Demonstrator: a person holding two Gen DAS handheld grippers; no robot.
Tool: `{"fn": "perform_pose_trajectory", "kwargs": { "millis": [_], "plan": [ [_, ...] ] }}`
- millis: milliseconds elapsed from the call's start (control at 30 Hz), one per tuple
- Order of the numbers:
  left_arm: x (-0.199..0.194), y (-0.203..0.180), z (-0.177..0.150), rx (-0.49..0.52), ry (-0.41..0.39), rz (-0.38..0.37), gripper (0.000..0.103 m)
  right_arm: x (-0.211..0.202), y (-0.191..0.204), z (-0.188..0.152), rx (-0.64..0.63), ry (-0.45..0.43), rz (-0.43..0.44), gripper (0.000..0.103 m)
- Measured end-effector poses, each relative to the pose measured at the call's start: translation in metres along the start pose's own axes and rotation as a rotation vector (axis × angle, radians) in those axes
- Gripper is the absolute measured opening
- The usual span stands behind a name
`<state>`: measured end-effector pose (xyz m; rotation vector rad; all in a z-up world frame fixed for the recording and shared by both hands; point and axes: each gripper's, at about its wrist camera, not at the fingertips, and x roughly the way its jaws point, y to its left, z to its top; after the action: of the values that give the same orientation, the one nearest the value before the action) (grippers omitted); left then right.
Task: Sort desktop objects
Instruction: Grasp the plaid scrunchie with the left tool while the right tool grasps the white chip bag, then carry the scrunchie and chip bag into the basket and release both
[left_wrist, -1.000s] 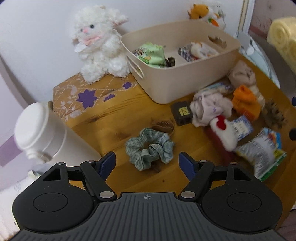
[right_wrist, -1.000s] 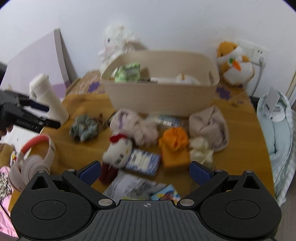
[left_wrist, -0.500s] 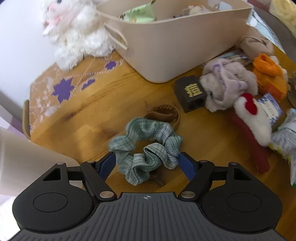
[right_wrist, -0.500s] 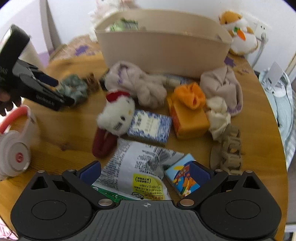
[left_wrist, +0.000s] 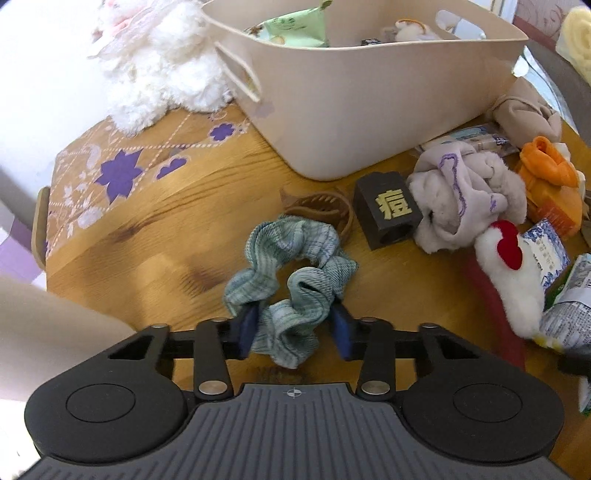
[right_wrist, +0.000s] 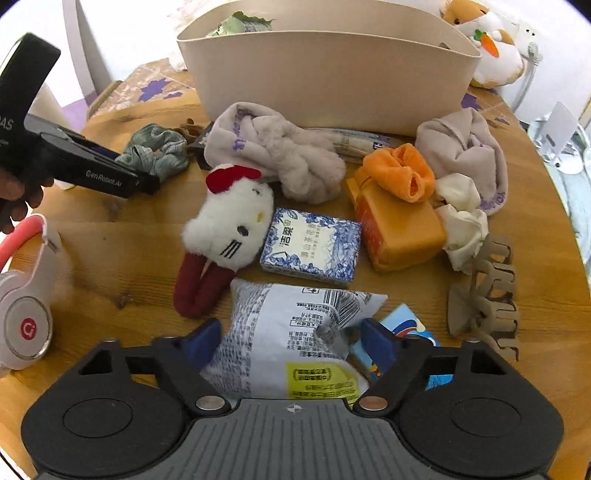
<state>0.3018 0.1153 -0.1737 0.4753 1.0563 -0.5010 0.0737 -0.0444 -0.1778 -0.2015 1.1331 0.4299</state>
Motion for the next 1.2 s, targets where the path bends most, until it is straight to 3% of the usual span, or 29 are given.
{"fn": "perform_pose_trajectory", "kwargs": {
  "millis": [33, 267, 633, 967, 1200],
  "plan": [
    [-0.001, 0.001, -0.002, -0.018, 0.004, -0.004, 0.032, 0.0, -0.002, 0.001, -0.009, 0.0, 0.013, 0.061],
    [-0.006, 0.005, -0.009, -0.086, 0.015, -0.014, 0.022, -0.005, -0.014, -0.003, -0.012, -0.004, 0.044, 0.058],
    [-0.036, -0.003, -0.021, -0.157, -0.017, -0.077, 0.02, -0.038, -0.04, -0.006, 0.011, -0.066, 0.095, 0.057],
    [-0.077, -0.014, -0.003, -0.213, -0.098, -0.107, 0.02, -0.079, -0.072, 0.024, -0.015, -0.18, 0.122, 0.057],
    [-0.107, -0.015, 0.03, -0.244, -0.214, -0.119, 0.02, -0.103, -0.105, 0.06, 0.04, -0.305, 0.088, 0.057]
  ]
}}
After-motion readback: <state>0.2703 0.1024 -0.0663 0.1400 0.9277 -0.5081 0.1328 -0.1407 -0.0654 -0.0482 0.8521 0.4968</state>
